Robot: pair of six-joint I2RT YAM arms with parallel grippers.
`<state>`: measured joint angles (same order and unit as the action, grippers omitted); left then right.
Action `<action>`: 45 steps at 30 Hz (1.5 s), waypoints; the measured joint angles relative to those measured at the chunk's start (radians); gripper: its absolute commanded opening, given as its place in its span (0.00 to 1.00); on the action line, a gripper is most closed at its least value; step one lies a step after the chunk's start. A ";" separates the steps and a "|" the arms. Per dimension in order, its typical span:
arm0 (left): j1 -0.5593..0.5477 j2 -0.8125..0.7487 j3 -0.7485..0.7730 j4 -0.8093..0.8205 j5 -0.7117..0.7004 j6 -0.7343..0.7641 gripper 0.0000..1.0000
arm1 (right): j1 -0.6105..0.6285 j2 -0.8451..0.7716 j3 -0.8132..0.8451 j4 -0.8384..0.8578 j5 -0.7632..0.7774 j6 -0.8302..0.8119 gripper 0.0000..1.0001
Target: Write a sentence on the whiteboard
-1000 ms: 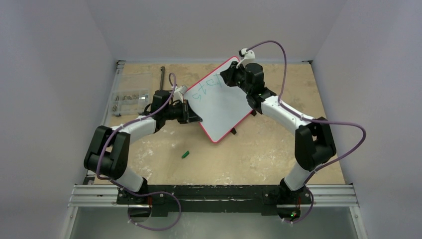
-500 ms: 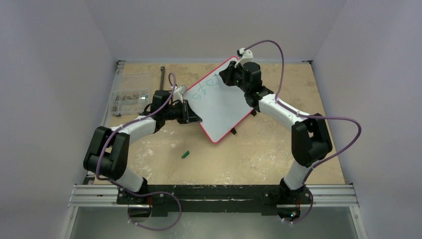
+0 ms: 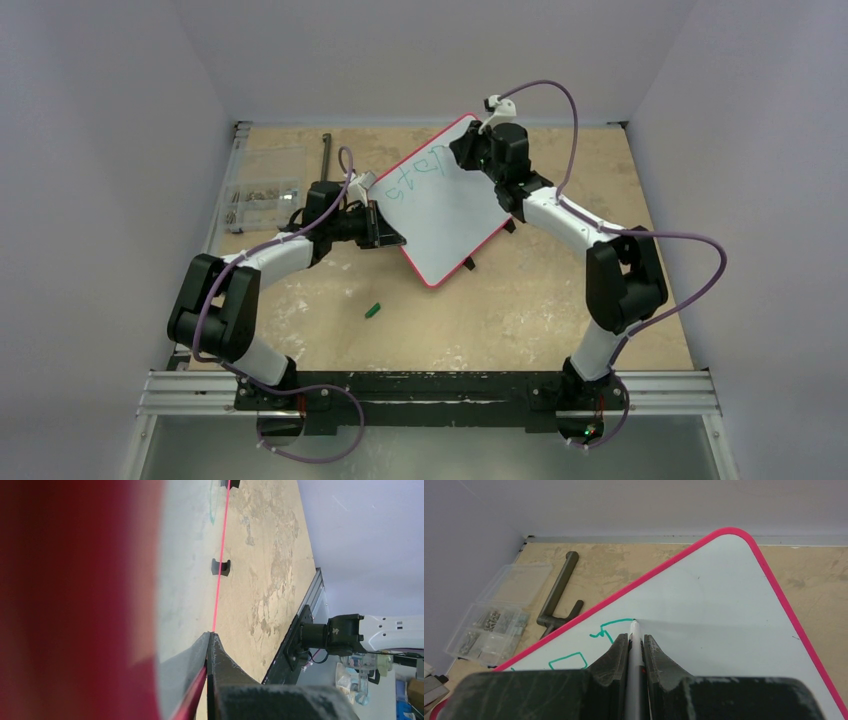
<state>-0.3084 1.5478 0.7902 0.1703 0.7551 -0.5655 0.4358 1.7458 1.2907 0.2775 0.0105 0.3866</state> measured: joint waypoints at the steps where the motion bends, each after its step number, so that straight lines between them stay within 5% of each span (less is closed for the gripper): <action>1: 0.000 0.000 0.000 0.000 0.000 0.000 0.00 | -0.002 0.000 0.000 -0.001 0.000 0.000 0.00; 32: 0.001 -0.003 0.000 -0.005 -0.001 -0.016 0.00 | -0.005 -0.051 -0.102 0.026 -0.141 0.060 0.00; 45: 0.000 -0.010 0.000 -0.010 -0.006 0.011 0.03 | -0.002 -0.217 -0.133 -0.049 -0.145 0.060 0.00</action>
<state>-0.3088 1.5383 0.7902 0.1608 0.7494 -0.5549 0.4335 1.5288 1.1576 0.2283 -0.1345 0.4465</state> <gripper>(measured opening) 0.060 0.096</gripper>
